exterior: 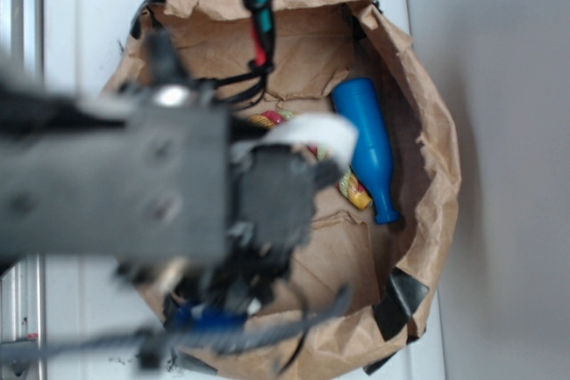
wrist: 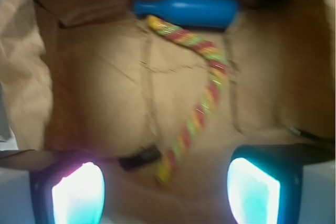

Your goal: Grab the multicolored rope.

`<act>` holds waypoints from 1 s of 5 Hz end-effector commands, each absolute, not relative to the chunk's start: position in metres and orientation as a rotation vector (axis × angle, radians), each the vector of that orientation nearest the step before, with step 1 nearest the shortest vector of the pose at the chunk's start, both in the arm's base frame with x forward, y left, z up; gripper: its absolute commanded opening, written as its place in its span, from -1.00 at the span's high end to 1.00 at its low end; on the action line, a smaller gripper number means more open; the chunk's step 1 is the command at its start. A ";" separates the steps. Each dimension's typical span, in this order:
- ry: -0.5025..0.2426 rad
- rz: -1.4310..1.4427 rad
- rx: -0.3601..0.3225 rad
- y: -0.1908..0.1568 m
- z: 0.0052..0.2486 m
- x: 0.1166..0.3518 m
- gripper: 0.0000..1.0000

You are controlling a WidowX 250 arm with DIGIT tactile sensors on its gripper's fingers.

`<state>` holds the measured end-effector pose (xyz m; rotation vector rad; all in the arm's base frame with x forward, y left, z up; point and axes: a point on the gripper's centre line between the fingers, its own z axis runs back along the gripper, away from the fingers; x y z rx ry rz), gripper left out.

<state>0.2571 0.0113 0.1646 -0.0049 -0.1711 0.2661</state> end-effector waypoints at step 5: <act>-0.165 0.408 0.011 0.042 0.144 0.277 -1.00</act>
